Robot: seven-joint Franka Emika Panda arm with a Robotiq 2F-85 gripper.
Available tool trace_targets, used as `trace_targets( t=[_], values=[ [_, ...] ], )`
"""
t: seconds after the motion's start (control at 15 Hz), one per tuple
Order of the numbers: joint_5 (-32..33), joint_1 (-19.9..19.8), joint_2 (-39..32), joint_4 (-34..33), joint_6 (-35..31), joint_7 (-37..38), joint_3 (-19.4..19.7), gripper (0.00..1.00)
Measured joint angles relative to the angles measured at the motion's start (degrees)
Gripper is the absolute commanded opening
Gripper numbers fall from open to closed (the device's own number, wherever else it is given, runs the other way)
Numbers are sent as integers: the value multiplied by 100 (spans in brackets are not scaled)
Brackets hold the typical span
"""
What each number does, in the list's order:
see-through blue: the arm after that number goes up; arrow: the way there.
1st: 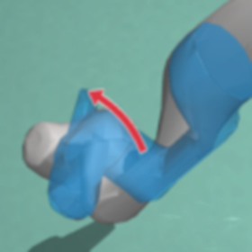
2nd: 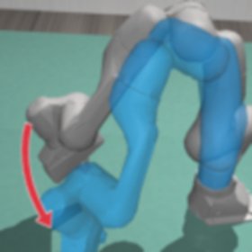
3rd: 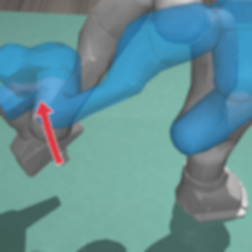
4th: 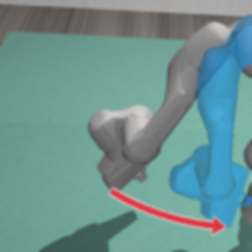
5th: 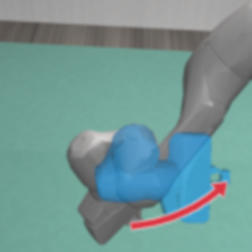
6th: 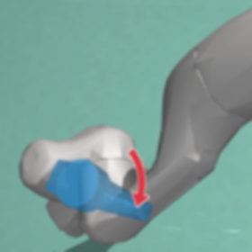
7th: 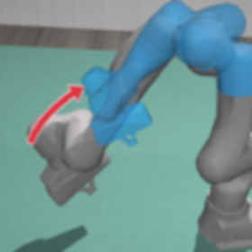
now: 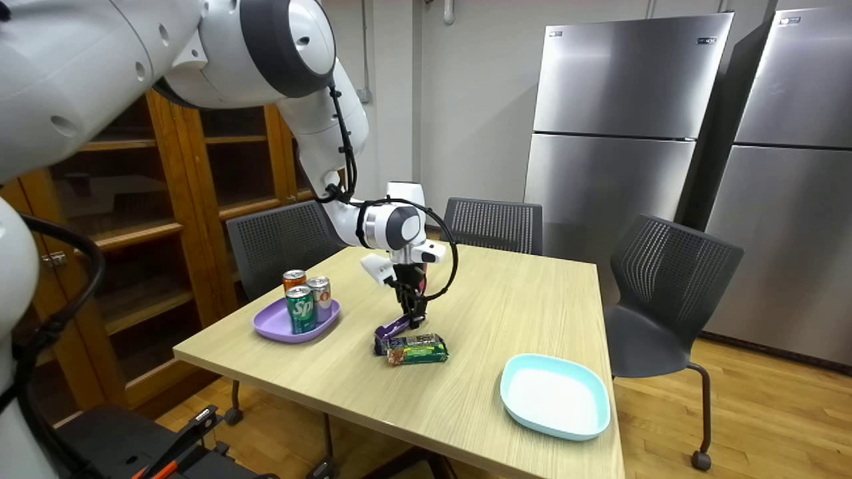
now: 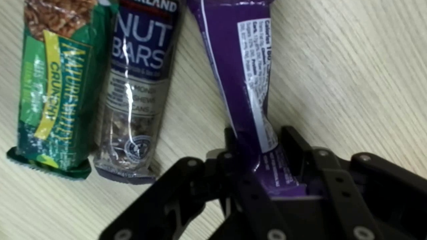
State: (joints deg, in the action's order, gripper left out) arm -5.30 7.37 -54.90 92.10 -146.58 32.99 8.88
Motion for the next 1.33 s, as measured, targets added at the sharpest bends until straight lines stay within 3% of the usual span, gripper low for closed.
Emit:
trace_targets(
  t=[0.67,1.33],
  values=[
    [-155,-32,78,-2,-310,392,277,6],
    [-258,-74,323,118,-490,1574,829,6]
  ],
)
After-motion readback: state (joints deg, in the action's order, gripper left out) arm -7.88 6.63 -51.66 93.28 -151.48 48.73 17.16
